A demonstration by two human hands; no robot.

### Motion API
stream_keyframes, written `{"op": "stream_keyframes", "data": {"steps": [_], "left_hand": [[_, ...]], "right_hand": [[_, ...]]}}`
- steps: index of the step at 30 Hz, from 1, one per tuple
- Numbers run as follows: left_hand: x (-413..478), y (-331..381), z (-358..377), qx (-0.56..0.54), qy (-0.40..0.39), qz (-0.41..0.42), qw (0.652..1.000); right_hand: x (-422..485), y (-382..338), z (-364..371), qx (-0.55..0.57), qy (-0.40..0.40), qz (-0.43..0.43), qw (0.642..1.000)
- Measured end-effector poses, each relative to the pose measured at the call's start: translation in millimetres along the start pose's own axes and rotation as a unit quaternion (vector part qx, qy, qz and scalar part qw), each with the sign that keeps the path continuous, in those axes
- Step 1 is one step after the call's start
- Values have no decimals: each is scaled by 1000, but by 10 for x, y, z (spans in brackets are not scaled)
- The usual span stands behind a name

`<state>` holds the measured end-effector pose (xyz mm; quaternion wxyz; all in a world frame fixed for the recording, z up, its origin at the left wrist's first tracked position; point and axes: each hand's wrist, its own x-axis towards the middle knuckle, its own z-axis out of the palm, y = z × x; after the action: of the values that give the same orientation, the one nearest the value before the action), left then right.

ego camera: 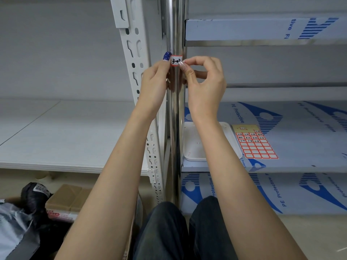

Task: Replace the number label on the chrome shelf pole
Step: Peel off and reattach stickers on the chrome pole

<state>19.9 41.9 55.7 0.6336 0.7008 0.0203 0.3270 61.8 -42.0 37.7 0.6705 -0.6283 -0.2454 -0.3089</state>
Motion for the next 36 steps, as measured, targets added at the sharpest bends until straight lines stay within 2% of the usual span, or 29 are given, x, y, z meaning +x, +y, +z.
{"op": "stream_keyframes", "data": {"steps": [3,10,14,17,20,22,23,28,36], "left_hand": [[1,-1,3,0,1,3,1000],[-34,6,38,4,29,-12,999],[-95,6,44,6,29,-1,1000],[-134,-45,82,34,34,40,998],[-321,-151,202,38,126,98,986],[-527,-213,289,41,198,136,970],[-614,-245,325,40,208,143,967],[-861,-300,492,21,138,99,985],[-1022,-279,660,11,161,19,987]], "right_hand": [[10,11,5,-10,-2,1,1000],[-95,28,-117,0,-68,-10,998],[-148,4,-273,46,-99,51,993],[-163,-74,-387,130,-112,139,975],[-169,-150,-519,225,-111,236,939],[-198,-132,-601,253,-120,264,923],[-218,-113,-640,260,-122,273,918],[-358,-46,-772,261,-126,292,912],[-560,6,-940,189,-122,272,935]]}}
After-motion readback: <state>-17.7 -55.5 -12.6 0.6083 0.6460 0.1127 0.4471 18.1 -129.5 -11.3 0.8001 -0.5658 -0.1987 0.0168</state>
